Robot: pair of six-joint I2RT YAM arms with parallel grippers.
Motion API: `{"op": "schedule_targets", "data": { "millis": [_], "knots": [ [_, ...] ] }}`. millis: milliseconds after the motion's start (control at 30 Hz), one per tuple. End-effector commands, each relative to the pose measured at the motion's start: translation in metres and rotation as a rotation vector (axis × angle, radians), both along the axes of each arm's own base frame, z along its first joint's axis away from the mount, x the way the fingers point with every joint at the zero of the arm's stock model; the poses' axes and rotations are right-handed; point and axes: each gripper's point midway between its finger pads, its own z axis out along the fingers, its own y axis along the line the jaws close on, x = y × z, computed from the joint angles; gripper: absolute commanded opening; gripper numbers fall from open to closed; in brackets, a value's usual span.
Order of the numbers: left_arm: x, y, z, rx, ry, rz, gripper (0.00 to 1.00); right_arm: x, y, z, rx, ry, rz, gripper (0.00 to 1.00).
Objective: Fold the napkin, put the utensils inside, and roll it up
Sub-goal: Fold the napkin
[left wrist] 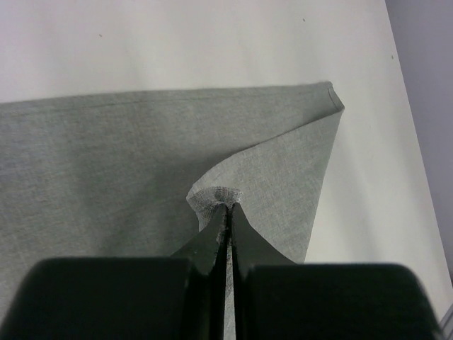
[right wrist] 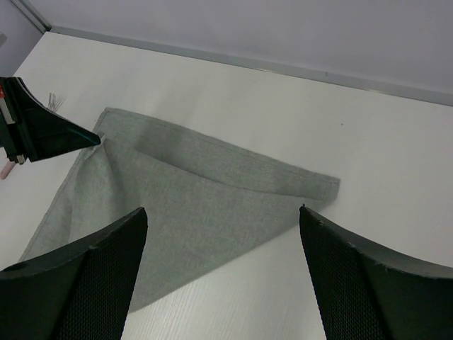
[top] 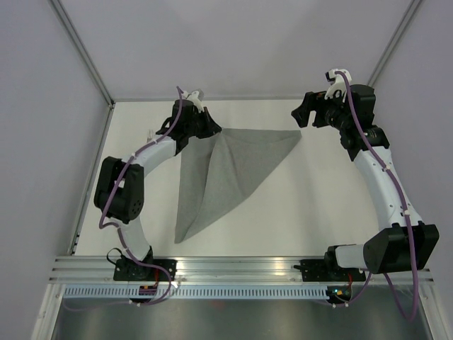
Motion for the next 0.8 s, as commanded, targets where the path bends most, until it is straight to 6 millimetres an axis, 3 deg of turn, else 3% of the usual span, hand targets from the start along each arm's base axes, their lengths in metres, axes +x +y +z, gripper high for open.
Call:
{"op": "schedule_targets", "data": {
  "millis": [0,433,767],
  "knots": [
    [0.014,0.01,0.01,-0.043,0.025,0.001,0.02,-0.001,0.001,-0.002,0.009,0.016,-0.002,0.93],
    [0.035,0.042,0.003,-0.04,0.056,0.056,0.02,0.0,0.0,-0.004,0.009,0.021,-0.003,0.93],
    [0.053,0.062,0.019,-0.025,0.04,0.09,0.02,0.0,0.0,-0.005,0.008,0.022,-0.003,0.93]
  ]
}}
